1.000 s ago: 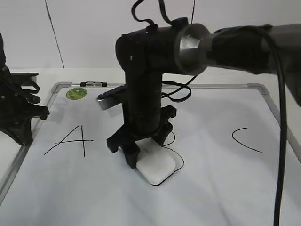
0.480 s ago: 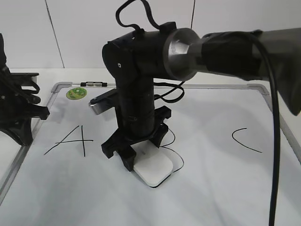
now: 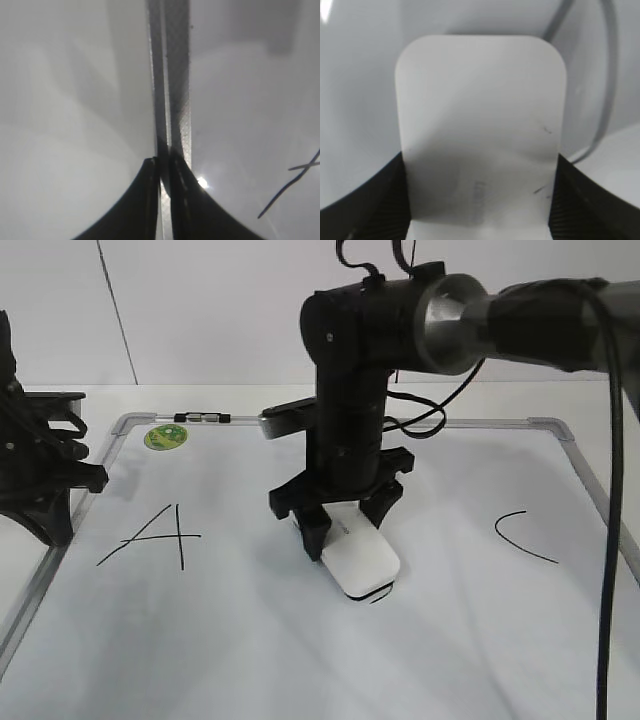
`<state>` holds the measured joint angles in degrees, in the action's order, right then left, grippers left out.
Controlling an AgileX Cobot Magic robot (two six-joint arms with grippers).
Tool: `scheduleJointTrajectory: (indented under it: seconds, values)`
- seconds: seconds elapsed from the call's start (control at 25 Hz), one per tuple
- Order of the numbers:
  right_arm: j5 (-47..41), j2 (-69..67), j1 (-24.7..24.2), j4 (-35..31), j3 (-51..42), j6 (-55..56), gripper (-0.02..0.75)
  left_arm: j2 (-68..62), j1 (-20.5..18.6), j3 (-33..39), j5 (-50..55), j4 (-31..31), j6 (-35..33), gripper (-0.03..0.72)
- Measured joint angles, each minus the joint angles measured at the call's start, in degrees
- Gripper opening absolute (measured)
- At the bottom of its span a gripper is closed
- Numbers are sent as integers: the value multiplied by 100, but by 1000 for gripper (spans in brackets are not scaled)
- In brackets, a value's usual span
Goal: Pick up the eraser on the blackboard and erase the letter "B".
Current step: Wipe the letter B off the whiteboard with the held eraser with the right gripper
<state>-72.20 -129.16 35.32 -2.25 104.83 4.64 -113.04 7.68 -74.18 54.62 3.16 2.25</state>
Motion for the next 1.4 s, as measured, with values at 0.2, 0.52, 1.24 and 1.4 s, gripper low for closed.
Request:
scheduleJointTrajectory:
  seconds: [0.2, 0.52, 1.24, 1.4]
  values:
    - [9, 0, -519, -26, 0, 13, 547, 0, 0, 0, -9, 0, 0, 26]
    - [9, -25, -1000, -48, 32, 39, 547, 0, 0, 0, -13, 0, 0, 26]
    - [-282, -352, -613, 20, 761, -164, 547, 0, 0, 0, -3, -45, 0, 28]
    - [-256, -682, -179, 160, 1354, -226, 547, 0, 0, 0, -3, -54, 0, 29]
